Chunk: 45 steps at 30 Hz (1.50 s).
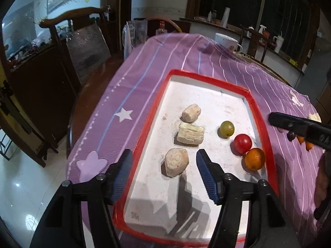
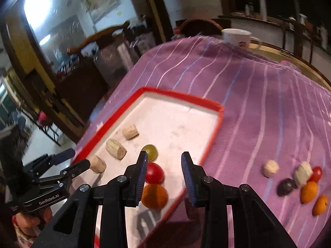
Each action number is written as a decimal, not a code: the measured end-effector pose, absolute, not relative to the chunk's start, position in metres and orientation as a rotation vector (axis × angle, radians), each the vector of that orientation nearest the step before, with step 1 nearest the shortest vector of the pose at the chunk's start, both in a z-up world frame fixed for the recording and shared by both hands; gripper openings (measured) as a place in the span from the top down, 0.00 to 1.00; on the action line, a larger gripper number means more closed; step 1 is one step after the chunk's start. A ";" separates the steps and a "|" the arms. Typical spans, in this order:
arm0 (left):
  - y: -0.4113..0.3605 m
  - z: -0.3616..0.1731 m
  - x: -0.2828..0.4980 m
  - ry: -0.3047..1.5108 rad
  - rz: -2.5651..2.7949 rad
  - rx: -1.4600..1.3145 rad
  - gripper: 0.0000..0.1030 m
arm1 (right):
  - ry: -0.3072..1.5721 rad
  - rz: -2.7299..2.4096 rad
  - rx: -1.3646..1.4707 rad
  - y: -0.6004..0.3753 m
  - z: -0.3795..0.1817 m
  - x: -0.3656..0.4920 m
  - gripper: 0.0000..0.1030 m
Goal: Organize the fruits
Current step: 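Open both tools over the tray and swing back to the fruits, then grasp the dark plum with left tool while right tool grasps a tangerine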
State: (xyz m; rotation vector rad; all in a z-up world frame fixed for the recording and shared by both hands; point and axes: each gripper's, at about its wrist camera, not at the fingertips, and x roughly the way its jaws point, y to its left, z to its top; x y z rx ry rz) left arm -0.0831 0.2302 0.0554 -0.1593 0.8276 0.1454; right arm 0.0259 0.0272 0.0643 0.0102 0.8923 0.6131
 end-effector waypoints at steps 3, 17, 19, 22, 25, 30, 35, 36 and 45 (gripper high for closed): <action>0.220 0.064 -0.089 0.812 0.138 -0.145 0.33 | 0.863 0.579 0.056 -0.004 0.077 0.018 0.65; 0.095 0.099 -0.084 0.769 -0.086 -0.009 0.26 | 0.794 0.272 0.154 -0.206 0.091 -0.022 0.64; 0.071 0.096 -0.077 0.778 -0.123 0.015 0.25 | 0.811 0.249 0.162 -0.220 0.082 -0.022 0.64; 0.042 0.089 -0.066 0.783 -0.167 0.051 0.25 | 0.832 0.243 0.179 -0.233 0.068 -0.017 0.64; 0.016 0.078 -0.050 0.803 -0.214 0.064 0.25 | 0.852 0.251 0.178 -0.234 0.054 -0.008 0.64; -0.018 0.063 -0.021 0.807 -0.284 0.093 0.25 | 0.866 0.256 0.143 -0.226 0.035 0.002 0.65; -0.042 0.045 0.012 0.828 -0.342 0.127 0.33 | 0.845 0.243 0.077 -0.215 0.029 0.009 0.65; -0.046 0.042 0.017 0.833 -0.352 0.140 0.38 | 0.840 0.241 0.065 -0.214 0.028 0.010 0.65; -0.071 0.016 0.038 0.867 -0.416 0.229 0.46 | 0.835 0.186 0.031 -0.221 0.024 0.019 0.63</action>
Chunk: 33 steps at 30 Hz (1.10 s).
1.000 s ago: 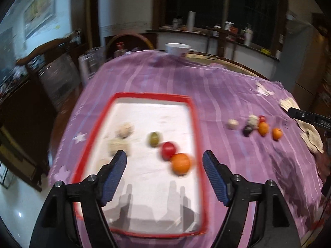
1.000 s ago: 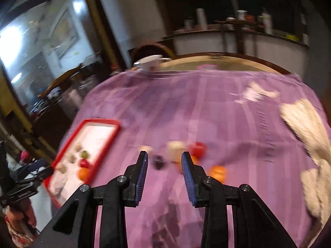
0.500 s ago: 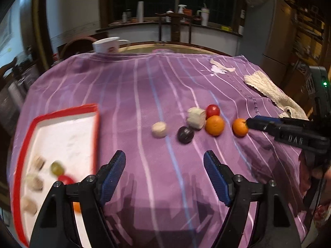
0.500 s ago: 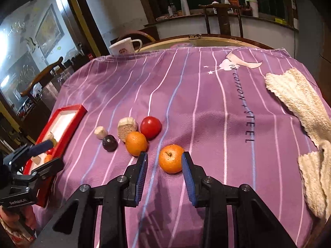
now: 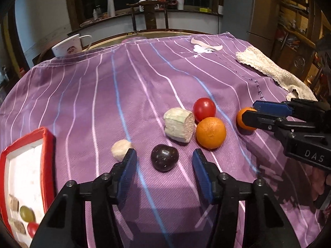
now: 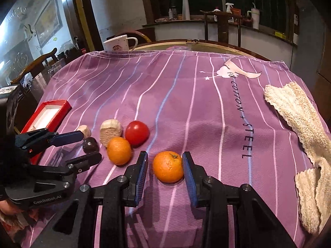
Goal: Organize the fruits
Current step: 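Grasp the dark plum with left tool while right tool grasps a tangerine, then carry plum and tangerine into the tray and open both tools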
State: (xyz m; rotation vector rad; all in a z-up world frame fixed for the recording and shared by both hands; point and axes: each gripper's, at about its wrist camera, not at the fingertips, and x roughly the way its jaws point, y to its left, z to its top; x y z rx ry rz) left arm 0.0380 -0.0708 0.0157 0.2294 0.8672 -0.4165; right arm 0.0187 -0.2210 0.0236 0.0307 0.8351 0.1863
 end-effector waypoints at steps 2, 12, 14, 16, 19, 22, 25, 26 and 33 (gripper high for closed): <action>-0.073 0.011 0.041 0.883 -0.417 0.239 0.46 | 0.849 0.161 0.020 -0.223 0.021 0.021 0.63; -0.056 0.016 0.040 0.898 -0.400 0.145 0.76 | 0.871 0.223 0.137 -0.235 0.017 0.021 0.66; -0.053 0.019 0.033 0.896 -0.394 0.131 0.76 | 0.861 0.231 0.135 -0.233 0.022 0.015 0.66; -0.046 0.027 0.022 0.882 -0.393 0.110 0.76 | 0.850 0.251 0.131 -0.228 0.030 0.010 0.66; -0.031 0.044 -0.001 0.854 -0.402 0.069 0.76 | 0.827 0.288 0.103 -0.212 0.046 0.000 0.66; -0.003 0.062 -0.021 0.832 -0.379 0.027 0.76 | 0.804 0.342 0.072 -0.186 0.062 -0.010 0.66; 0.041 0.074 -0.039 0.821 -0.307 -0.023 0.76 | 0.792 0.414 0.041 -0.152 0.076 -0.016 0.66; 0.053 0.076 -0.042 0.822 -0.275 -0.028 0.76 | 0.792 0.438 0.034 -0.140 0.079 -0.017 0.66; 0.149 0.057 -0.053 0.879 0.009 -0.039 0.76 | 0.832 0.597 0.008 -0.039 0.082 -0.006 0.66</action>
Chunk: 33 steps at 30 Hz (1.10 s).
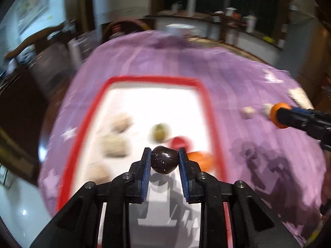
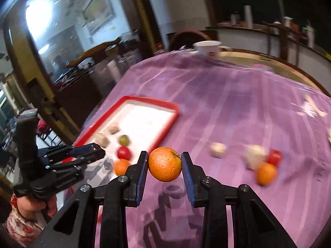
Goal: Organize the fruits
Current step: 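Carry plum and tangerine into the tray and open both tools, then swing both tools back from the tray to the remaining items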
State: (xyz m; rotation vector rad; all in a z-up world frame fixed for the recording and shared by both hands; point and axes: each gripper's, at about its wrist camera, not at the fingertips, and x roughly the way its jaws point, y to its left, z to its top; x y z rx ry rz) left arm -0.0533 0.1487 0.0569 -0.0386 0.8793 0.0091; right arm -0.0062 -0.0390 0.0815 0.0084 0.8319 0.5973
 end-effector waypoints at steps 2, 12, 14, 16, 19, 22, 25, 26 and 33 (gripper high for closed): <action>0.167 0.048 -0.051 0.903 0.043 -0.070 0.76 | 0.869 0.623 0.012 -0.011 0.072 0.006 0.66; 0.190 0.031 -0.039 0.914 0.040 -0.139 0.70 | 0.971 0.602 -0.028 0.064 0.031 0.061 0.65; 0.194 0.031 -0.041 0.905 0.029 -0.168 0.63 | 0.987 0.592 -0.008 0.070 0.025 0.070 0.65; 0.196 0.033 -0.044 0.895 0.031 -0.191 0.56 | 1.012 0.588 0.019 0.073 0.021 0.076 0.65; 0.199 0.038 -0.051 0.881 0.040 -0.213 0.47 | 1.015 0.605 0.076 0.070 0.019 0.081 0.63; 0.200 0.044 -0.059 0.866 0.049 -0.230 0.43 | 0.991 0.600 0.083 0.066 0.024 0.080 0.61; 0.200 0.052 -0.068 0.841 0.073 -0.237 0.42 | 0.966 0.590 0.110 0.055 0.034 0.076 0.61; 0.200 0.054 -0.071 0.830 0.078 -0.239 0.40 | 0.955 0.592 0.133 0.047 0.039 0.073 0.61; 0.186 0.068 -0.094 0.790 0.079 -0.258 0.35 | 0.916 0.593 0.176 -0.001 0.058 0.044 0.61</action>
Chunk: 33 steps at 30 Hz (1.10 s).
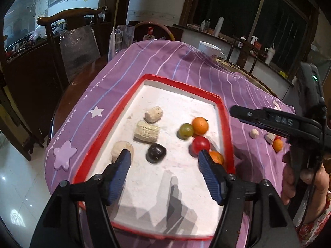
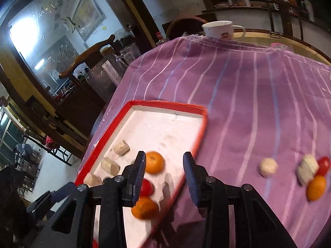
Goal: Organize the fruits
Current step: 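Swing both tools back from the tray to the remaining items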
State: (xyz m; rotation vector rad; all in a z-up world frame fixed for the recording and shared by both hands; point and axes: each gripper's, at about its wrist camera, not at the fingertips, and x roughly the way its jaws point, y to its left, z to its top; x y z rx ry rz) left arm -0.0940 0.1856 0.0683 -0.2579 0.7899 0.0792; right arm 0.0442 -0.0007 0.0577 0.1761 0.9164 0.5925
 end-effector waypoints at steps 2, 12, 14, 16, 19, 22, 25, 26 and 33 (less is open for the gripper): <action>0.178 0.069 -0.098 0.794 0.077 -0.252 0.35 | 0.908 0.584 0.182 -0.019 0.060 0.035 0.61; 0.110 0.080 -0.100 0.805 -0.004 -0.165 0.31 | 0.823 0.355 0.194 -0.164 0.068 0.002 0.60; 0.094 0.080 -0.096 0.815 -0.031 -0.142 0.30 | 0.822 0.311 0.208 -0.189 0.067 0.001 0.60; 0.077 0.078 -0.090 0.831 -0.054 -0.110 0.30 | 0.828 0.275 0.213 -0.210 0.063 -0.001 0.60; 0.055 0.077 -0.080 0.844 -0.084 -0.072 0.30 | 0.840 0.273 0.217 -0.222 0.055 0.000 0.60; 0.036 0.076 -0.063 0.850 -0.118 -0.048 0.29 | 0.859 0.301 0.218 -0.219 0.044 0.004 0.60; 0.025 0.069 -0.037 0.870 -0.138 -0.042 0.29 | 0.875 0.337 0.222 -0.210 0.033 0.012 0.61; 0.023 0.066 -0.027 0.879 -0.142 -0.045 0.29 | 0.877 0.340 0.223 -0.207 0.030 0.015 0.60; 0.005 0.052 0.032 0.896 -0.160 -0.041 0.29 | 0.887 0.336 0.164 -0.185 0.016 0.030 0.61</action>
